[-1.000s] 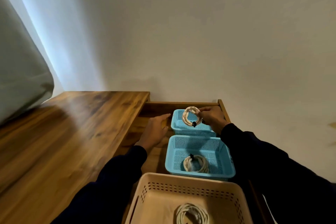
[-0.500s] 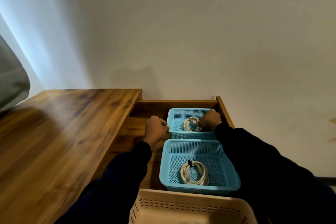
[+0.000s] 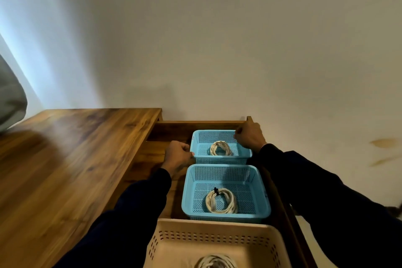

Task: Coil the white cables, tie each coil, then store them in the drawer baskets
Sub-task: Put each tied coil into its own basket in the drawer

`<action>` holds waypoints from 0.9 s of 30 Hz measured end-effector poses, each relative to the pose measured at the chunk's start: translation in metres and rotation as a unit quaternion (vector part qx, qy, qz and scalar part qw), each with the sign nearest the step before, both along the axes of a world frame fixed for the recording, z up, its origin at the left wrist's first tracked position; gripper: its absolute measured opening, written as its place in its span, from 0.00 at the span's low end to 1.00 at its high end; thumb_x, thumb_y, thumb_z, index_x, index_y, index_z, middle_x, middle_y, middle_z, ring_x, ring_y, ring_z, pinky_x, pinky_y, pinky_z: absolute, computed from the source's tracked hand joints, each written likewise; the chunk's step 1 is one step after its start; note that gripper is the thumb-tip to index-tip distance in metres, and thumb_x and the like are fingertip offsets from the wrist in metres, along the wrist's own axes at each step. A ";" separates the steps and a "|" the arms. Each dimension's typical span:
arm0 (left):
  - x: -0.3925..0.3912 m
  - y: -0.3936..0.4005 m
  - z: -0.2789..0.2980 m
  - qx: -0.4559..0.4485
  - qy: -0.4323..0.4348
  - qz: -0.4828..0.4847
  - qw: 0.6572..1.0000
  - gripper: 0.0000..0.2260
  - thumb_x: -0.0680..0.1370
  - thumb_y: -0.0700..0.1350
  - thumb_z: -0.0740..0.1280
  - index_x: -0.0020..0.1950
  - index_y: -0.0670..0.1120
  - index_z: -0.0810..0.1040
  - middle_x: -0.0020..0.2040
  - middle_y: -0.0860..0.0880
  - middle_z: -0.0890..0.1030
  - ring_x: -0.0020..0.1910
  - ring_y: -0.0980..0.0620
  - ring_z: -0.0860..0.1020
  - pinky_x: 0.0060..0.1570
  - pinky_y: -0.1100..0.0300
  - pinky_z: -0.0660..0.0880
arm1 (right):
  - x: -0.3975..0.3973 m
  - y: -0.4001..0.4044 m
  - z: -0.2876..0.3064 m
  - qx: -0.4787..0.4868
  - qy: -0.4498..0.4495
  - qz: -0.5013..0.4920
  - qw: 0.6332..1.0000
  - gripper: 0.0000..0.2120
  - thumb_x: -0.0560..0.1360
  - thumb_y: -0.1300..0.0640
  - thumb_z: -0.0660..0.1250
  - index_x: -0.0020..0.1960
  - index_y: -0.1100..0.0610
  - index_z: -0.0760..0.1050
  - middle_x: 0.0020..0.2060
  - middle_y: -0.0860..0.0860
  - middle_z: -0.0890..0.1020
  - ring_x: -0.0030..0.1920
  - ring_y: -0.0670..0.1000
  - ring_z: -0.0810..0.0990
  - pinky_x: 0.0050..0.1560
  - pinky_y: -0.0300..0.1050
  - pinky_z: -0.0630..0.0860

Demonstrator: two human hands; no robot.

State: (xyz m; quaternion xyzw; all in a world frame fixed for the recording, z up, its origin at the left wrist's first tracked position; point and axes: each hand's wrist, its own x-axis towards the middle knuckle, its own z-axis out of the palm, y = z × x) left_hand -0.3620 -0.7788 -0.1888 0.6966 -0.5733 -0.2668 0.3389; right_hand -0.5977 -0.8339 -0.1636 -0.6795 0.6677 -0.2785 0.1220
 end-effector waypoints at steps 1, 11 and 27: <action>-0.002 0.005 0.004 -0.009 -0.015 0.004 1.000 0.10 0.77 0.36 0.72 0.58 0.38 0.81 0.52 0.50 0.81 0.46 0.55 0.79 0.39 0.65 0.77 | -0.007 0.006 0.006 -0.012 -0.018 0.000 1.000 0.05 0.74 0.60 0.71 0.44 0.61 0.86 0.47 0.57 0.84 0.53 0.56 0.79 0.52 0.49 0.79; -0.081 0.076 0.052 -0.057 -0.114 -0.095 0.987 0.19 0.73 0.50 0.77 0.57 0.38 0.84 0.54 0.41 0.85 0.51 0.47 0.81 0.53 0.51 0.79 | -0.071 0.085 0.033 0.103 -0.068 0.027 0.992 0.09 0.74 0.62 0.71 0.53 0.61 0.84 0.47 0.55 0.85 0.48 0.54 0.83 0.52 0.49 0.82; -0.206 0.155 0.017 0.023 -0.270 -0.147 0.951 0.39 0.69 0.63 0.74 0.71 0.41 0.68 0.68 0.41 0.72 0.69 0.41 0.70 0.70 0.42 0.66 | -0.106 0.181 -0.004 0.278 -0.247 0.085 0.924 0.26 0.79 0.74 0.52 0.73 0.61 0.71 0.70 0.55 0.75 0.53 0.53 0.83 0.43 0.44 0.83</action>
